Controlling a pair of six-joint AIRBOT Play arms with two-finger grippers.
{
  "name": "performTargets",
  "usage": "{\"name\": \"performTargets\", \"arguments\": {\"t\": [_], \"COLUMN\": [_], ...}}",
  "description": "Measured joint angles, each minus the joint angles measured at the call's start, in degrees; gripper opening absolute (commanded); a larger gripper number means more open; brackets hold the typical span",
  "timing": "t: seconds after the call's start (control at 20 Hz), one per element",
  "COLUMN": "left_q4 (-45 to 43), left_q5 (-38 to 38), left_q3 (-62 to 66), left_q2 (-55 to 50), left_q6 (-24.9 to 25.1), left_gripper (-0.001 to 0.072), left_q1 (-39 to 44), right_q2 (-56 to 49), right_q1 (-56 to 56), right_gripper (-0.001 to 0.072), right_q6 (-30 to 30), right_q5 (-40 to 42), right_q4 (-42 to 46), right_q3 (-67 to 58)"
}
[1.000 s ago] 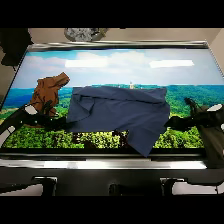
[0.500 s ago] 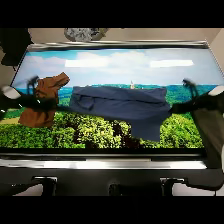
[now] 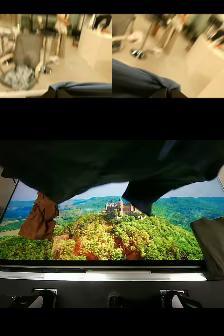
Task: Fold the shirts.
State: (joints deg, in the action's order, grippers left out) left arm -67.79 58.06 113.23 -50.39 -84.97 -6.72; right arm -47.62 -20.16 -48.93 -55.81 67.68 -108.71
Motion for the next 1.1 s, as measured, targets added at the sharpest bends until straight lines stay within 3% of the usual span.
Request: {"name": "performTargets", "arguments": {"t": [0.25,0.5,0.65,0.85,1.0,1.1], "left_q4": [-0.22,-1.84,-3.32,-4.24,-4.87,-4.44], "left_q5": [0.13,3.19,6.82,9.05,7.8,5.68], "left_q3": [2.08,-1.42,-7.96,-20.09,-24.83,-24.85], "left_q2": [4.61,4.33,0.37,-10.95,-23.37,-32.28], "left_q6": [-0.98,-1.11,-1.16,-1.16,-1.11,-1.07], "left_gripper": [0.002,0.0019,0.0019,0.0021,0.0021,0.0021], "left_q1": [-0.02,0.0,0.02,0.04,0.04,0.04], "right_q2": [6.4,3.1,-6.1,-26.36,-41.72,-50.27], "right_q1": [0.02,0.04,0.07,1.31,4.85,7.08], "right_gripper": [0.0041,0.0041,0.0041,0.0041,0.0041,0.0042], "right_q6": [-0.37,-1.2,-2.27,-4.98,-6.56,-8.2], "right_q5": [-4.44,-13.97,-23.32,-34.32,-35.26,-31.01], "right_q4": [1.99,4.31,4.37,2.4,2.36,2.23], "right_q3": [-1.68,-2.03,-2.03,-1.38,-0.94,-0.92]}}
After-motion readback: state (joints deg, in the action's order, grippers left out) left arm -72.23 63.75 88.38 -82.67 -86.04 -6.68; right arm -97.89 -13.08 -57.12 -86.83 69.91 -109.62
